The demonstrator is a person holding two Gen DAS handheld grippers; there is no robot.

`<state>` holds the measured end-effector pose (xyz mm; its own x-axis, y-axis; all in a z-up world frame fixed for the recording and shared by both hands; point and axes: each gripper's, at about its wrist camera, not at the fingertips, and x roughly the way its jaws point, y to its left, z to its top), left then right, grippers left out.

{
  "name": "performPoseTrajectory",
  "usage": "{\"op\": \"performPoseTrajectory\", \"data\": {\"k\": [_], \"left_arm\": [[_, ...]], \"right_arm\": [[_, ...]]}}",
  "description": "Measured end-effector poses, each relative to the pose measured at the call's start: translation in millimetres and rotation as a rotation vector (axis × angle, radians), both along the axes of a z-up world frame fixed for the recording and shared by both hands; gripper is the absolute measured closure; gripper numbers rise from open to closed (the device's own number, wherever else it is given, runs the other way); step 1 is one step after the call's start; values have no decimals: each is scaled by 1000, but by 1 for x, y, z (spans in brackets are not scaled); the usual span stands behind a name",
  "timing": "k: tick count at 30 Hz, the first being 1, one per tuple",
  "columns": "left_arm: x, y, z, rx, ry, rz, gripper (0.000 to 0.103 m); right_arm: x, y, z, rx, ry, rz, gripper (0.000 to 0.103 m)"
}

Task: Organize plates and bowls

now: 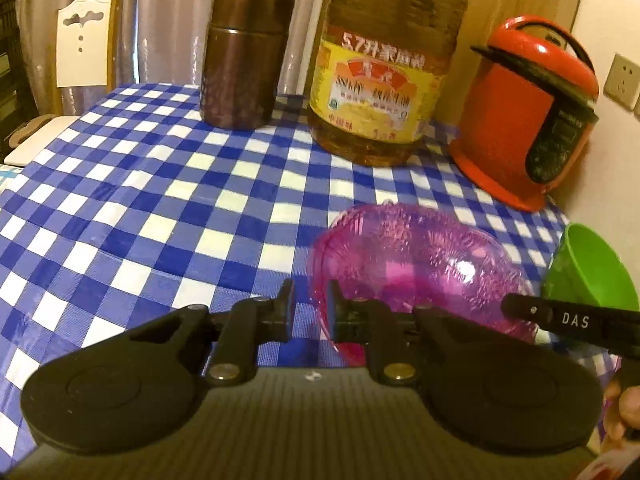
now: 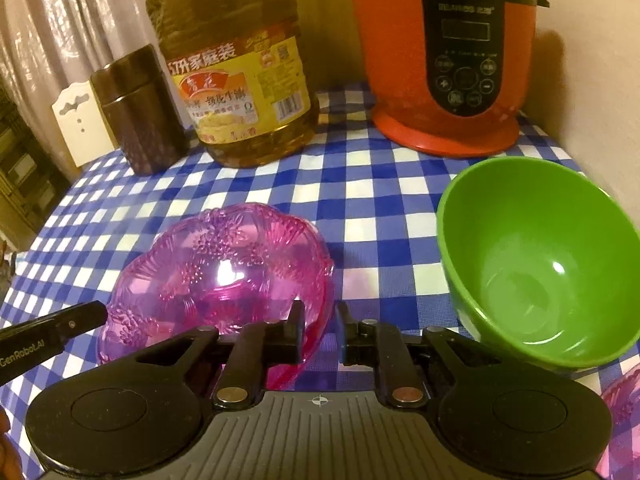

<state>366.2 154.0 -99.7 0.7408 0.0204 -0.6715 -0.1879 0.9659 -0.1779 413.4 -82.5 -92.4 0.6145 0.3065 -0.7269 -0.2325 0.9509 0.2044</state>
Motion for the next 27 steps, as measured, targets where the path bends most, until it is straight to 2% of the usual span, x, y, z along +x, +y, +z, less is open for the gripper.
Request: {"op": "performPoseTrajectory", "data": {"k": [8, 17, 23, 27], "left_arm": [[-3, -1, 4, -17, -13, 5, 88], [-26, -15, 38, -97, -66, -10, 88], [-51, -39, 65, -121, -72, -55, 79], [-70, -61, 80, -121, -72, -97, 75]], "right_arm": [[-2, -4, 5, 20, -37, -17, 88], [-24, -27, 35, 107, -72, -82, 88], [-52, -55, 58, 144, -40, -143, 87], [-77, -83, 82, 132, -78, -174, 87]]}}
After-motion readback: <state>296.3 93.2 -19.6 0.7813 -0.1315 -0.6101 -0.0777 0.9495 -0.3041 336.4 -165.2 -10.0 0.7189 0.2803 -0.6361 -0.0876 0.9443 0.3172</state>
